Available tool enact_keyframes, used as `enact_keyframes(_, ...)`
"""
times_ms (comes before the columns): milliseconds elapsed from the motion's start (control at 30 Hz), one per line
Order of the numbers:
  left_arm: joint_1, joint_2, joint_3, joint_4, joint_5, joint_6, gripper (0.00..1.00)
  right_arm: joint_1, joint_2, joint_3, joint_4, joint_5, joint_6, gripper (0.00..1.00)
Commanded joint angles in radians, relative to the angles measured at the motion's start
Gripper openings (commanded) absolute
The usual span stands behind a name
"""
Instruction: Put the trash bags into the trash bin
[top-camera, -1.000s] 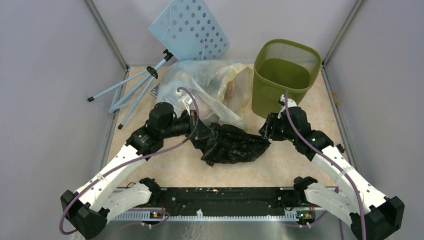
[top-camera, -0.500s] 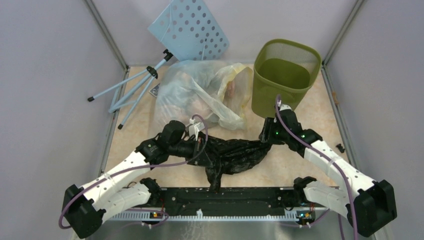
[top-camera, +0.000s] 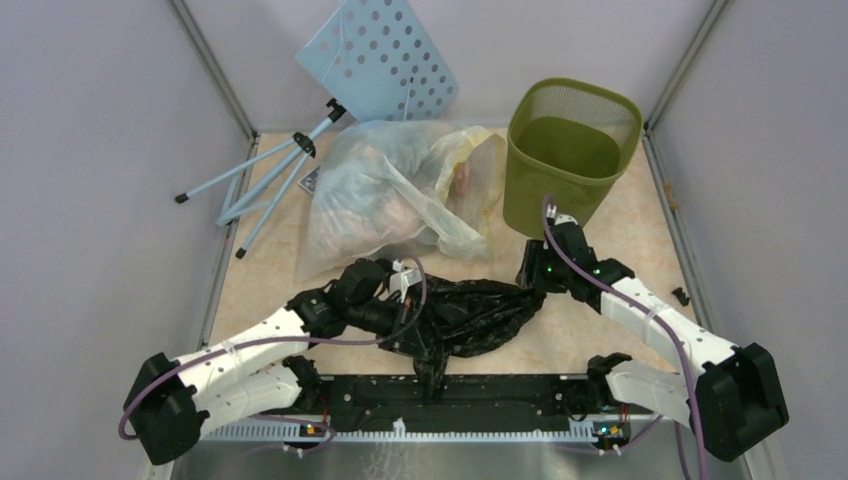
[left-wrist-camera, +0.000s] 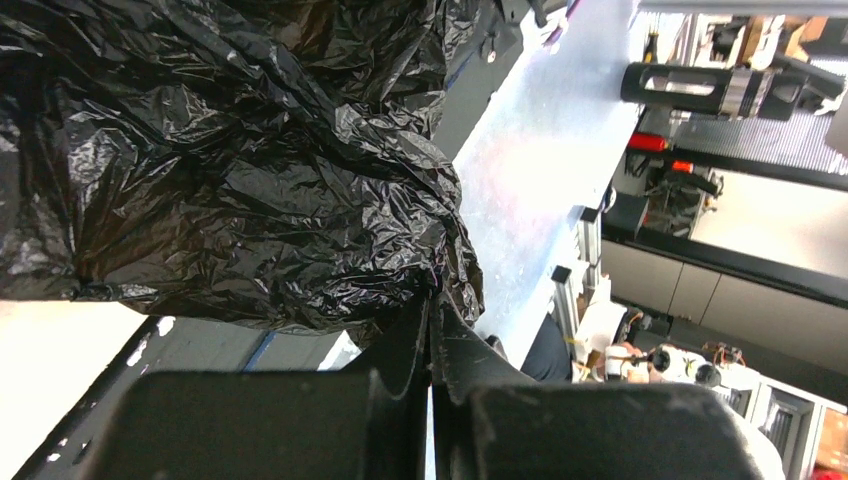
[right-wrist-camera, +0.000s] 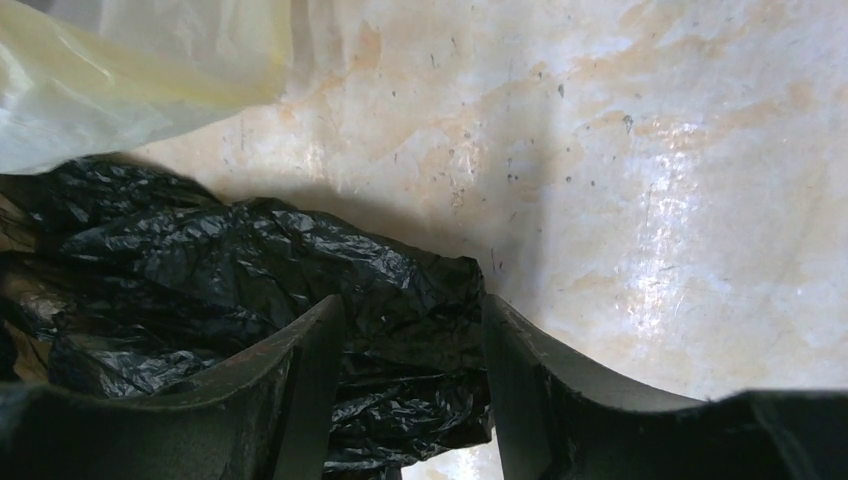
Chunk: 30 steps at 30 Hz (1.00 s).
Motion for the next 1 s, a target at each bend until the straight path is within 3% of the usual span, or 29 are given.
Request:
enact_keyframes(0,-0.045,0.045,-0.045,0.093,0.010,-0.016,0.00,-0.008,0.025,-0.017,0.038,-0.055,-0.009,0.53)
enact_keyframes(200,-0.133,0.113,-0.088,0.183,-0.026,-0.057,0.00,-0.007,0.007,-0.085,0.068,-0.057,0.010,0.49)
enact_keyframes(267,-0.157,0.148,-0.081,0.178,-0.039,-0.050,0.00,-0.008,-0.002,-0.081,0.065,-0.034,0.018,0.37)
enact_keyframes(400,-0.180,0.194,-0.060,0.161,-0.068,-0.035,0.00,-0.008,-0.044,-0.037,0.029,0.067,0.035,0.02)
enact_keyframes(433,-0.181,0.198,-0.057,0.164,-0.075,-0.035,0.00,-0.009,-0.053,-0.021,0.014,0.100,0.038,0.00)
enact_keyframes(867,-0.181,0.270,0.044,0.174,-0.067,0.020,0.00,-0.066,-0.049,0.178,-0.041,0.313,0.033,0.00)
enact_keyframes(933,-0.182,0.305,0.070,0.178,-0.051,0.035,0.05,-0.097,-0.022,0.197,-0.038,0.289,0.027,0.00)
enact_keyframes(967,-0.184,0.323,0.085,0.176,-0.046,0.041,0.12,-0.113,-0.004,0.205,-0.035,0.260,0.015,0.01)
